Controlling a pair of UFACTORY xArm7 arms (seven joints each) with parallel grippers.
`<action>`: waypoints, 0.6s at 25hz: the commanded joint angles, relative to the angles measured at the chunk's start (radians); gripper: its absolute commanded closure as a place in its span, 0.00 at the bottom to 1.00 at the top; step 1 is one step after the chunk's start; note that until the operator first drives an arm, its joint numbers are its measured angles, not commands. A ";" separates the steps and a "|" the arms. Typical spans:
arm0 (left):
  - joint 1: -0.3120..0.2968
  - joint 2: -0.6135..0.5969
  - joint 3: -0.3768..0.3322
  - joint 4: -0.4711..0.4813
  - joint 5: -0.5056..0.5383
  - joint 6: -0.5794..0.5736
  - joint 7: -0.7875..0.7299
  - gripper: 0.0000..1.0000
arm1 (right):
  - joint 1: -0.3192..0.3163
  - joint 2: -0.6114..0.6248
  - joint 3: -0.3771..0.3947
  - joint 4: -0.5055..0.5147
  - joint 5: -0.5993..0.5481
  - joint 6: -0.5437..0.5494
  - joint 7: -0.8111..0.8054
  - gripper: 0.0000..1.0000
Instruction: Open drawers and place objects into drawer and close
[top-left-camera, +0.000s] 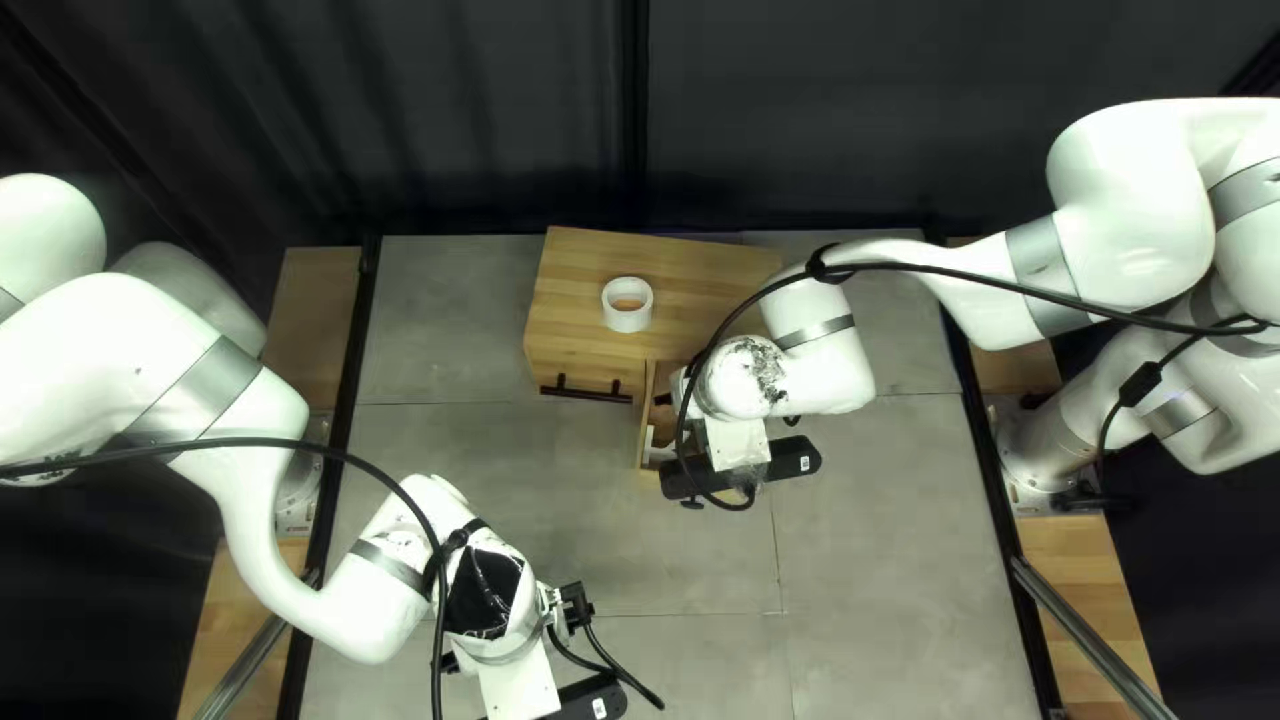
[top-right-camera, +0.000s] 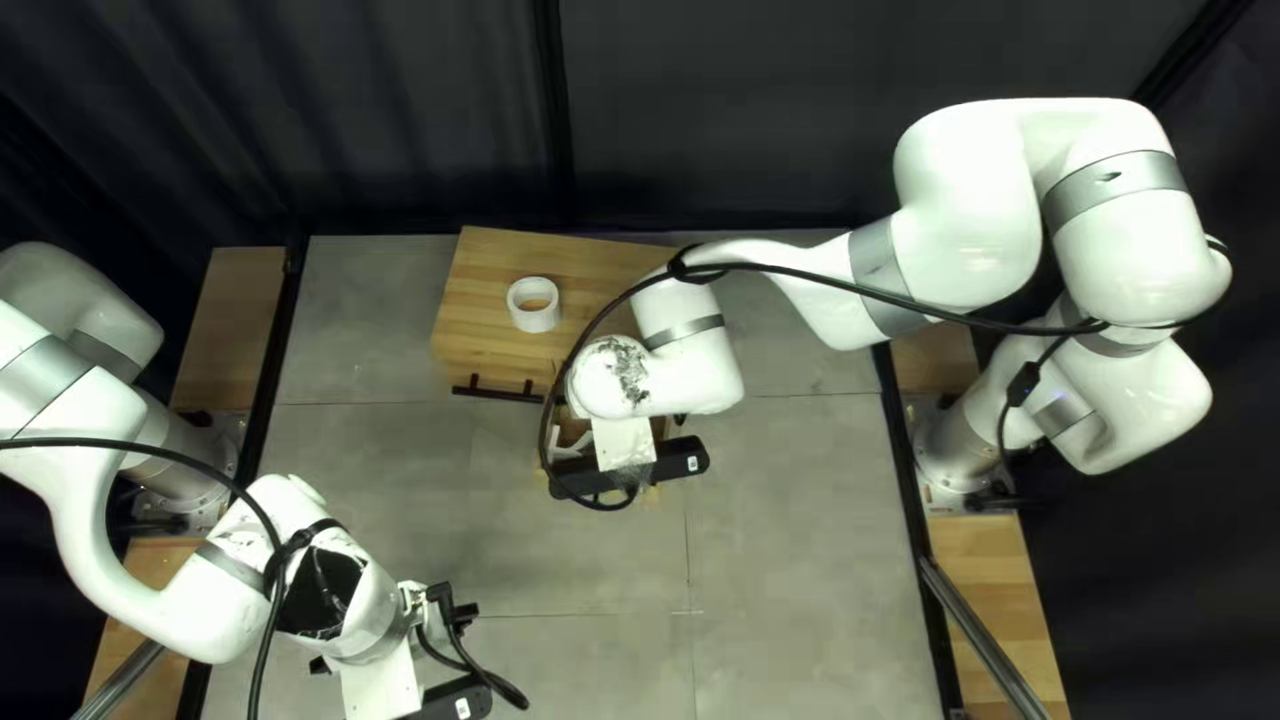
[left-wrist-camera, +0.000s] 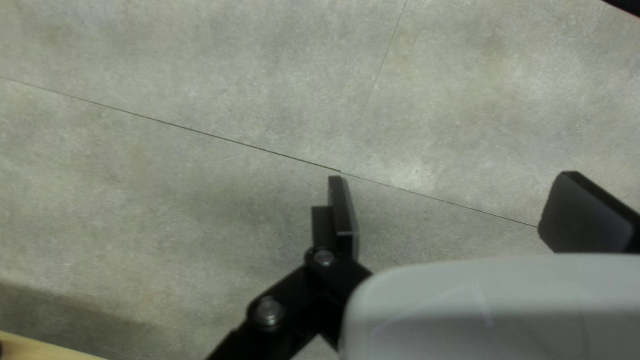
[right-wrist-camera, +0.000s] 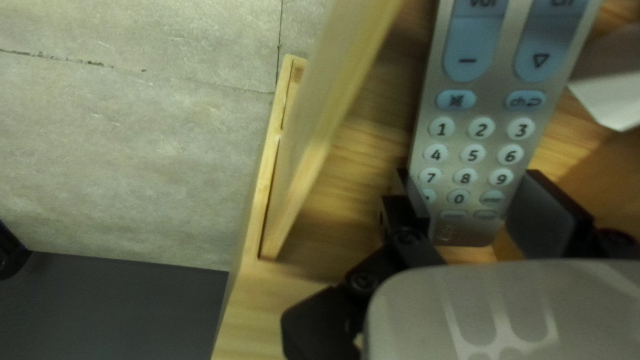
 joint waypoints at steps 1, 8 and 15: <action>0.000 0.000 0.000 0.000 0.000 0.000 0.000 0.00 | 0.007 -0.003 0.004 0.010 0.005 0.028 0.014 0.87; 0.000 0.000 0.000 0.000 0.000 0.000 0.000 0.00 | 0.012 -0.007 0.007 0.011 0.014 0.045 0.031 0.77; 0.000 0.000 0.000 0.000 0.000 0.000 0.000 0.00 | 0.014 0.011 0.011 0.031 0.027 0.073 0.027 0.00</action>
